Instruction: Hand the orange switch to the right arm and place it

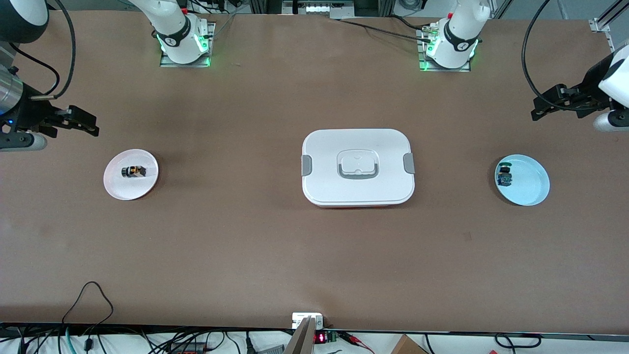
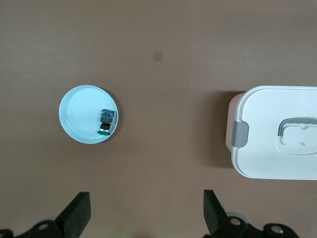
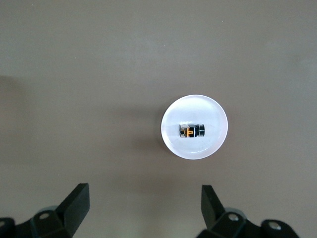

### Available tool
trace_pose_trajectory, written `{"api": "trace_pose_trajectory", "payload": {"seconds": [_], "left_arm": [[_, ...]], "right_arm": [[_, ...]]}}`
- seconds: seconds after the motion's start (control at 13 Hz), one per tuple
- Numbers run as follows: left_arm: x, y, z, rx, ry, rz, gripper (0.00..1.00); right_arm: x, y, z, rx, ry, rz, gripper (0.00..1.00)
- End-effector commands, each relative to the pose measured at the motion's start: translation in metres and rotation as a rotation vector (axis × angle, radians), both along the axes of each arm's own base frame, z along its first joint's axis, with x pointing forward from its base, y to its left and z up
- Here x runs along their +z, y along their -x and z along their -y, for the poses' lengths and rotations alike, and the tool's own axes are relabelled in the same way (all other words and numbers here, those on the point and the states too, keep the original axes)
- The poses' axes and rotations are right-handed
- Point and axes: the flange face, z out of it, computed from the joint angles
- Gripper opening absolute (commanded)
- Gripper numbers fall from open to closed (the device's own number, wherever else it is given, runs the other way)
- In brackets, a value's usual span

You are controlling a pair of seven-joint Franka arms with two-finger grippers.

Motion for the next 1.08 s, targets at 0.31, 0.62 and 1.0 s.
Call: {"api": "trace_pose_trajectory", "payload": {"seconds": [0.31,0.62,1.0], "left_arm": [[0.0,-0.007,-0.013,0.031,0.033,-0.002,1.0],[0.001,-0.007,-0.013,0.032,0.034,-0.002,1.0],[0.0,-0.007,-0.013,0.032,0.034,-0.003,1.0]], "right_arm": [[0.006,0.004,0.008,-0.032,0.012,-0.011,1.0],[0.017,0.003,0.009,-0.031,0.012,0.009,1.0],[0.02,0.025,0.023,-0.042,-0.011,-0.031,1.0]]}}
